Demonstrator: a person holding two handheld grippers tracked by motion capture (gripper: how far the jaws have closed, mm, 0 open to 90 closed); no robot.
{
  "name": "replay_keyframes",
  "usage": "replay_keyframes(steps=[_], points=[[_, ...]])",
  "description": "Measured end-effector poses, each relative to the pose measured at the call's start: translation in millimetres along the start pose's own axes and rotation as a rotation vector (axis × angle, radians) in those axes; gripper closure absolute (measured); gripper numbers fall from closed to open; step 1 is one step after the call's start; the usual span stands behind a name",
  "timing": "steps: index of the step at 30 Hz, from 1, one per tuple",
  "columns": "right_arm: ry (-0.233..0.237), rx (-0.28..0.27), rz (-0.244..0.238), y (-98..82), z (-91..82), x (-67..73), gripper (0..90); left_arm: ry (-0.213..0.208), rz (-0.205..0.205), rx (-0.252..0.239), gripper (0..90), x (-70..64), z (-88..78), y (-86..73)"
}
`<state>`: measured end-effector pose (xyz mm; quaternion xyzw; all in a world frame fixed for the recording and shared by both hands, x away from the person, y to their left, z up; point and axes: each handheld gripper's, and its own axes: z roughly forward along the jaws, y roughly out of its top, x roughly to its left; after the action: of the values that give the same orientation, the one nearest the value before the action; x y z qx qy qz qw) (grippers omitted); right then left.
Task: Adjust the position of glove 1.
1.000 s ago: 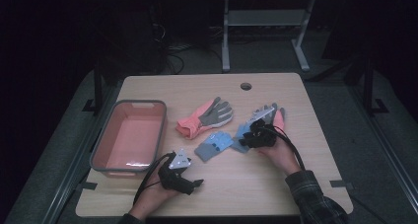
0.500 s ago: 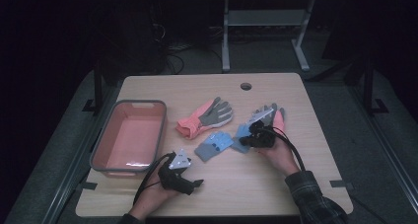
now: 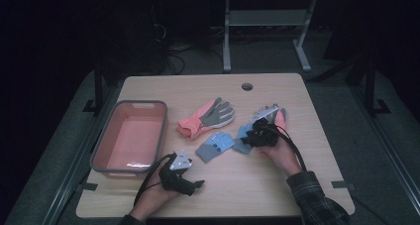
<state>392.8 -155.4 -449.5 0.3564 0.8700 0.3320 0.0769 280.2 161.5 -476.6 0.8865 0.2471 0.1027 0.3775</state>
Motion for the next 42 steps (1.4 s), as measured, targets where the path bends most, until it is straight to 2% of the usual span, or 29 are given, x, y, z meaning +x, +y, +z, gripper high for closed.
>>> replay_keyframes(steps=[2,3,4,5,6,10,11,17,18,23,26,29,36,41,42], points=[[-0.005,0.017,0.004,-1.0,2.6,-1.8,58.8,-0.001,-0.001,0.001,12.8,0.0,-0.1,0.1],[-0.014,0.028,0.011,-1.9,5.2,-1.8,61.8,0.0,-0.001,0.0,12.8,-0.1,0.0,0.0],[-0.022,0.042,-0.005,-2.8,6.7,-1.5,69.9,-0.001,-0.001,0.0,12.8,0.0,-0.1,0.0],[-0.022,0.042,-0.005,-2.8,6.7,-1.5,69.9,-0.001,0.0,0.001,12.8,0.0,-0.1,0.0],[-0.028,0.042,-0.013,-4.2,8.9,-1.2,78.4,0.0,0.0,0.001,12.8,0.0,-0.1,0.0],[-0.021,0.045,-0.02,-3.9,8.6,-0.9,84.6,-0.001,0.004,0.007,12.8,0.1,-0.6,0.1],[-0.008,0.032,-0.012,-4.0,6.2,-2.2,88.0,-0.001,-0.001,0.003,12.8,-0.3,-0.3,0.0],[0.01,0.001,-0.009,-1.8,-2.4,-1.8,88.6,0.0,0.005,0.007,12.8,0.1,-0.6,0.1],[0.014,-0.021,-0.016,0.2,-8.8,0.4,88.7,-0.001,0.004,0.006,12.8,0.0,-0.5,0.1],[0.027,-0.043,-0.015,1.6,-21.4,5.2,88.7,-0.001,0.005,0.007,12.8,0.1,-0.6,0.1],[0.056,-0.06,-0.018,1.0,-32.6,13.2,88.7,0.0,0.005,0.007,12.8,0.1,-0.6,0.1],[0.067,-0.068,-0.029,-0.2,-36.3,18.0,88.7,0.0,0.005,0.007,12.8,0.1,-0.6,0.1],[0.111,-0.059,-0.063,-16.0,-46.8,50.7,88.7,0.001,0.01,0.007,12.8,0.4,-0.6,0.2],[0.13,-0.053,-0.085,-23.5,-48.5,67.5,88.7,0.002,0.011,0.008,12.8,0.5,-0.7,0.2],[0.138,-0.042,-0.094,-28.0,-46.8,74.2,88.6,0.0,0.001,0.004,12.8,-0.2,-0.3,0.0]])
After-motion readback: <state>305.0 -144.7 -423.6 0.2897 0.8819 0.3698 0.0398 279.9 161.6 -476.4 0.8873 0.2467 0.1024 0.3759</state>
